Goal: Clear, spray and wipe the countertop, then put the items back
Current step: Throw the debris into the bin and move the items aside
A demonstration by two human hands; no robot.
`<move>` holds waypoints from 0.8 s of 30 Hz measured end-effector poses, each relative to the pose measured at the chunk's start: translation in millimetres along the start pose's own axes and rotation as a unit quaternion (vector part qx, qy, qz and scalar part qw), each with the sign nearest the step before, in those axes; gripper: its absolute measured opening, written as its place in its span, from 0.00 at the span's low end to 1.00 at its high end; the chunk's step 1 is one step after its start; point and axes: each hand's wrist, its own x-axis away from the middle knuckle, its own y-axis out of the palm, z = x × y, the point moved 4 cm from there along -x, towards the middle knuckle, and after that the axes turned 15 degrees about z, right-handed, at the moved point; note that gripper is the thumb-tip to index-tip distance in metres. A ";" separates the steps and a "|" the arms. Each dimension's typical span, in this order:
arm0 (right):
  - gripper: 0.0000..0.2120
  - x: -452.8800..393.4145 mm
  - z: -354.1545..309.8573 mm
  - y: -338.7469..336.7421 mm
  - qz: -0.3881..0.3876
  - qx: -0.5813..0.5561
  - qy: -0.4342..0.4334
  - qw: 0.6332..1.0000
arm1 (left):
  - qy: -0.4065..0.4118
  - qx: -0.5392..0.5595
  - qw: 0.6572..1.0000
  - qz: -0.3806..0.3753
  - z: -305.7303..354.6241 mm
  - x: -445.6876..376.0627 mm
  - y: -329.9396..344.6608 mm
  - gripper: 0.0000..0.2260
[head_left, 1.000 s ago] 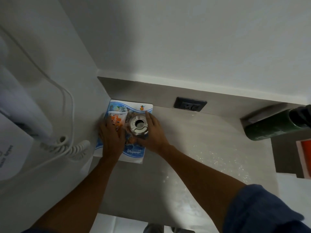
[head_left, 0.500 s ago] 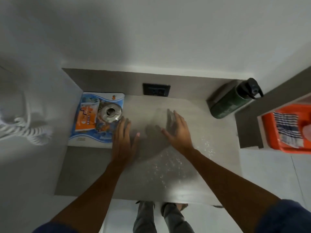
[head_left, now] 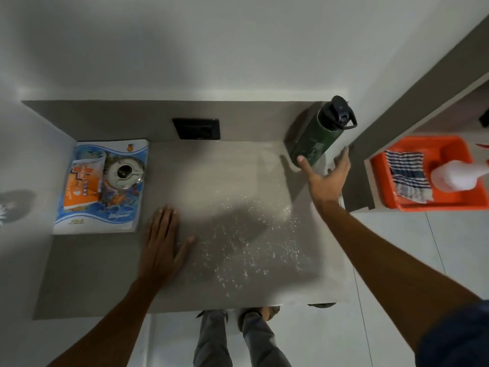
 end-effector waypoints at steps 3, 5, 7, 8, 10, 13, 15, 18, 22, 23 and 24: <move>0.55 -22.7 -12.7 7.3 -0.022 -0.036 -0.018 0.999 | 0.021 -0.015 1.000 0.003 -4.8 1.2 2.2 0.41; 0.47 -30.5 -17.2 14.4 -0.041 -0.038 -0.030 0.998 | 0.020 -0.024 1.000 0.000 -6.7 1.5 4.4 0.41; 0.43 -31.8 -20.2 18.4 -0.041 -0.042 -0.026 0.998 | 0.022 -0.031 0.999 0.009 -6.5 2.3 4.0 0.41; 0.42 -30.1 -21.7 19.5 -0.034 -0.048 -0.022 0.998 | 0.025 -0.033 0.999 0.014 -7.0 2.4 3.4 0.40; 0.42 -22.5 -23.3 21.6 -0.024 -0.056 -0.021 0.998 | 0.024 -0.033 0.999 0.016 -8.5 1.5 2.4 0.40; 0.41 1.8 -28.4 33.4 -0.038 -0.069 -0.035 0.996 | 0.023 -0.034 0.999 0.010 -9.3 2.4 2.7 0.40; 0.40 25.6 -35.2 52.5 -0.065 -0.074 -0.047 0.994 | 0.023 -0.034 0.999 0.008 -11.2 2.4 3.3 0.40; 0.43 65.1 -46.2 94.4 -0.123 -0.074 -0.062 0.988 | 0.024 -0.033 0.999 0.004 -14.2 1.3 4.0 0.40; 0.45 115.3 -70.4 153.6 -0.186 -0.064 -0.095 0.976 | 0.019 -0.051 0.998 -0.014 -15.2 -0.4 3.3 0.40; 0.46 126.8 -76.8 167.1 -0.198 -0.064 -0.099 0.973 | 0.011 -0.050 0.998 -0.021 -15.9 -0.2 3.1 0.40; 0.46 137.2 -83.1 179.8 -0.207 -0.066 -0.103 0.971 | 0.000 -0.045 0.999 -0.028 -16.3 -0.2 2.9 0.40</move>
